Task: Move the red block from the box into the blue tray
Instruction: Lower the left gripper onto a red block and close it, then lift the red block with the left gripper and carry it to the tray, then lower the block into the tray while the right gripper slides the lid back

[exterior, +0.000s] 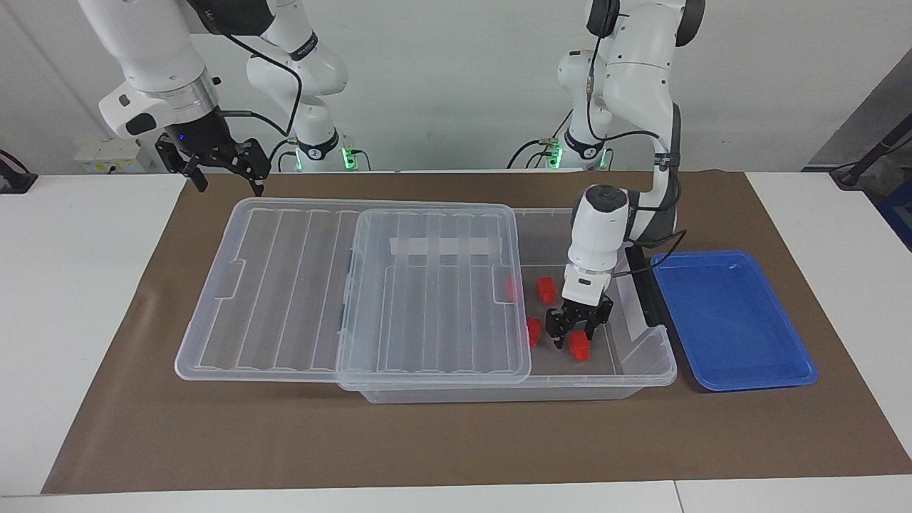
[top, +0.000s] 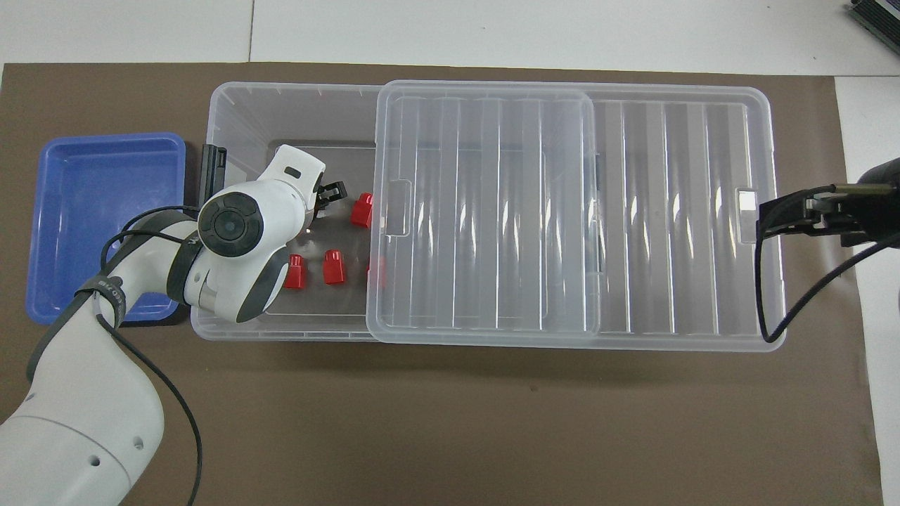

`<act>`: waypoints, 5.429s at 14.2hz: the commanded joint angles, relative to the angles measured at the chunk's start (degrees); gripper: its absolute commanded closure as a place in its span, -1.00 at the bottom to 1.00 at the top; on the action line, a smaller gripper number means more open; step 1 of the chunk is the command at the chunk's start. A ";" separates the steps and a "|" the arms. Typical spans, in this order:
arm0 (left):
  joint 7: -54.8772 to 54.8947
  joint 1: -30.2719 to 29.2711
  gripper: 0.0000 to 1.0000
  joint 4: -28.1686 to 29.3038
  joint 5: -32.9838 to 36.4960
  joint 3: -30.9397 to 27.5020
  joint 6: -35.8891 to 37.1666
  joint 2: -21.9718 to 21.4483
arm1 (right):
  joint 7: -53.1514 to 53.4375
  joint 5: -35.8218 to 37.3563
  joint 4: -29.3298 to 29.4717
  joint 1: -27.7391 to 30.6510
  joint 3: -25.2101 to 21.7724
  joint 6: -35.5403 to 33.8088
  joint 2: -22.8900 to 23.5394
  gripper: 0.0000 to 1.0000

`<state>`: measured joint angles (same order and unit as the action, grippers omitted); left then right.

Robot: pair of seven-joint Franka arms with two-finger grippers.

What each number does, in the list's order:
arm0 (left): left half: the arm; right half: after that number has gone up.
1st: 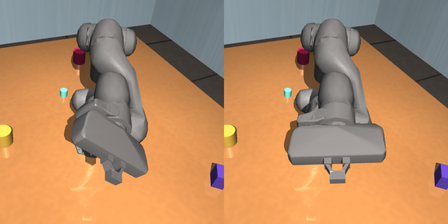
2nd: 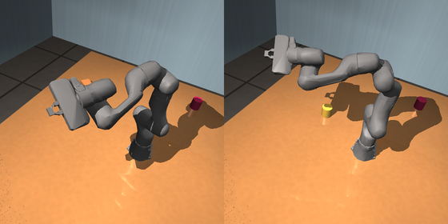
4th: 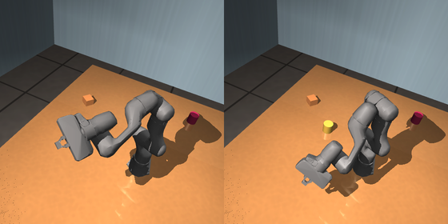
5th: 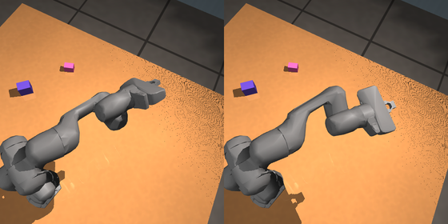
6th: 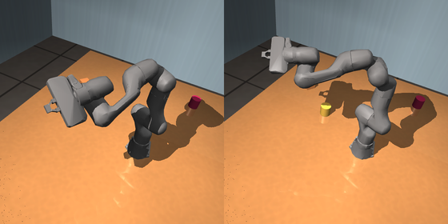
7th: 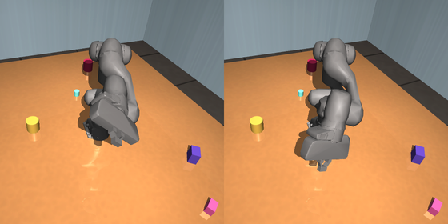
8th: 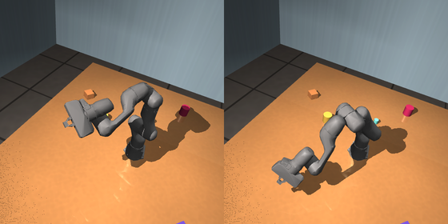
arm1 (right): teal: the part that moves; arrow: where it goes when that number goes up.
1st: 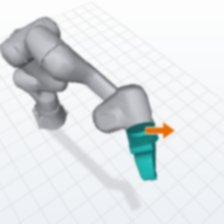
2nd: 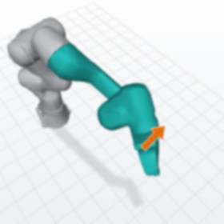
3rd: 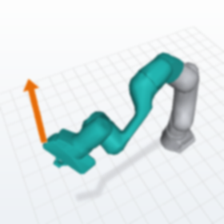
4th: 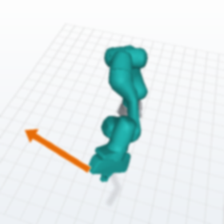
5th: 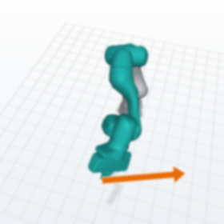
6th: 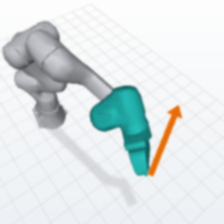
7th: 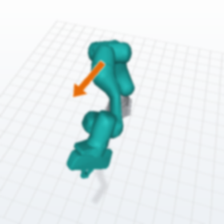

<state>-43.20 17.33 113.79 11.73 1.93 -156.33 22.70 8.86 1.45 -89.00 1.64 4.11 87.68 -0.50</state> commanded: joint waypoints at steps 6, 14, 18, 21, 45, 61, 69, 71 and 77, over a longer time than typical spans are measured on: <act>-1.36 0.69 0.02 0.65 1.10 -0.61 -1.34 -0.02 | 1.25 -0.39 -0.21 -0.06 -0.06 -0.31 0.15 -1.00; -1.27 0.69 0.61 0.30 1.27 -0.61 -0.47 -0.02 | 1.07 -0.39 -0.29 -0.06 -0.15 -0.05 0.15 -1.00; -1.27 1.48 0.61 -1.89 1.36 -0.70 4.96 -0.55 | 0.99 -0.39 -0.29 -0.06 -0.15 0.04 0.15 -1.00; -0.57 1.74 0.61 -4.27 1.45 -0.61 13.14 -3.18 | 0.90 -0.39 -0.64 -0.06 -0.15 1.35 0.15 -1.00; 55.73 -13.99 0.80 -27.05 -4.61 -5.87 56.25 -12.77 | -2.79 0.05 -12.33 0.47 -9.20 21.56 -0.38 1.00; 62.27 -19.18 0.73 2.48 -13.14 -8.17 17.04 -10.48 | -5.60 -0.83 -13.13 -0.06 -11.23 30.62 9.29 1.00; 59.46 -19.35 0.69 8.38 -15.51 -8.26 10.09 -8.91 | -5.96 -0.83 -13.21 -2.17 -8.51 30.36 9.47 1.00; 59.46 -19.35 0.68 8.47 -15.51 -8.17 9.65 -8.64 | -6.22 -0.83 -13.21 -2.25 -7.19 30.10 9.47 1.00; 59.46 -19.26 0.64 10.75 -15.51 -8.17 5.96 -8.20 | -6.22 -0.83 -13.39 -2.52 -1.12 30.54 9.73 1.00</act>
<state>16.24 -1.99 122.60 -2.81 -6.10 -147.65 14.43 4.31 1.40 -101.94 -1.20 1.61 117.47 8.99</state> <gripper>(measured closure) 0.661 0.991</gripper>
